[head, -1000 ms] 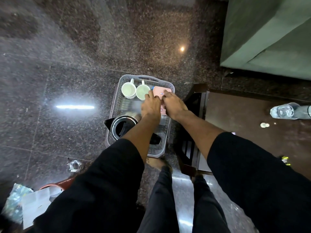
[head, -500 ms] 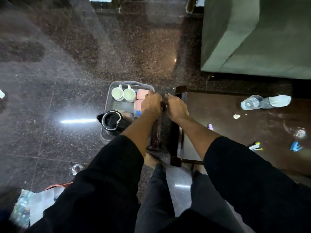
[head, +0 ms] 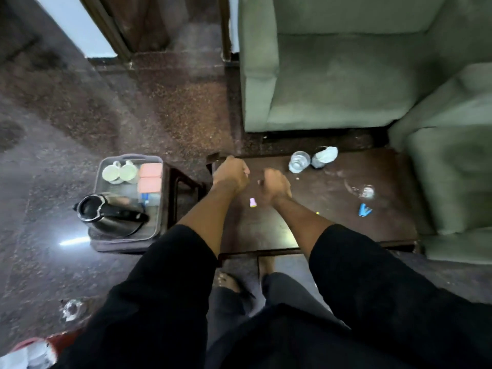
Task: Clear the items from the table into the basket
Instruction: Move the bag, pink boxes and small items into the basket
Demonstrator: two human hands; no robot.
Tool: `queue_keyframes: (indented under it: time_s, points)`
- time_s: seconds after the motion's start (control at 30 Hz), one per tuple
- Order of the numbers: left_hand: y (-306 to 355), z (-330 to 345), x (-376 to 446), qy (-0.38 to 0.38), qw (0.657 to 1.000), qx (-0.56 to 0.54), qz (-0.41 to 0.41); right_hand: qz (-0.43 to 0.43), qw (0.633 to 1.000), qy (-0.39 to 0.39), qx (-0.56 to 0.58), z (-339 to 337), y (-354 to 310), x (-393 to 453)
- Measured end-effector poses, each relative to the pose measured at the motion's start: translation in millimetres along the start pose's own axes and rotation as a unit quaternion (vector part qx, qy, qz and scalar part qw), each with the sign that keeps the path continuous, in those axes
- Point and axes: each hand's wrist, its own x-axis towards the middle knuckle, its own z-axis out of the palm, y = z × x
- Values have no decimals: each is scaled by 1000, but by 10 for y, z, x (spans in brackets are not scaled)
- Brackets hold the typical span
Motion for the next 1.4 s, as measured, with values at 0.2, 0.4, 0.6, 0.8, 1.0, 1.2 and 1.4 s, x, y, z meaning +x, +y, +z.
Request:
queue_keyframes:
  time_s: [0.2,0.4,0.6,0.8,1.0,1.2,1.4]
  points:
    - [844,348,-118,-51,995,45,73,97,993,43,45,-277,788,-210]
    - [1376,905,-91,-71,985,85,131,190,975,56,97,-254,1502,-421]
    - [1818,1466,-109,-116,971,115,176,259,952,63,153,-248,2288,-621]
    - [2319,2244,136,-188,959,116,176,306,934,68,172,-230,3137,-518]
    - [2579,3135,520,-174,968,118,136,353,916,55,183,127,4001,49]
    - [2394,3781,970,-164,951,190,180,354,923,32,150,823,4822,588]
    - [1940,4299,1162,-119,970,162,135,320,938,74,108,1379,5020,842]
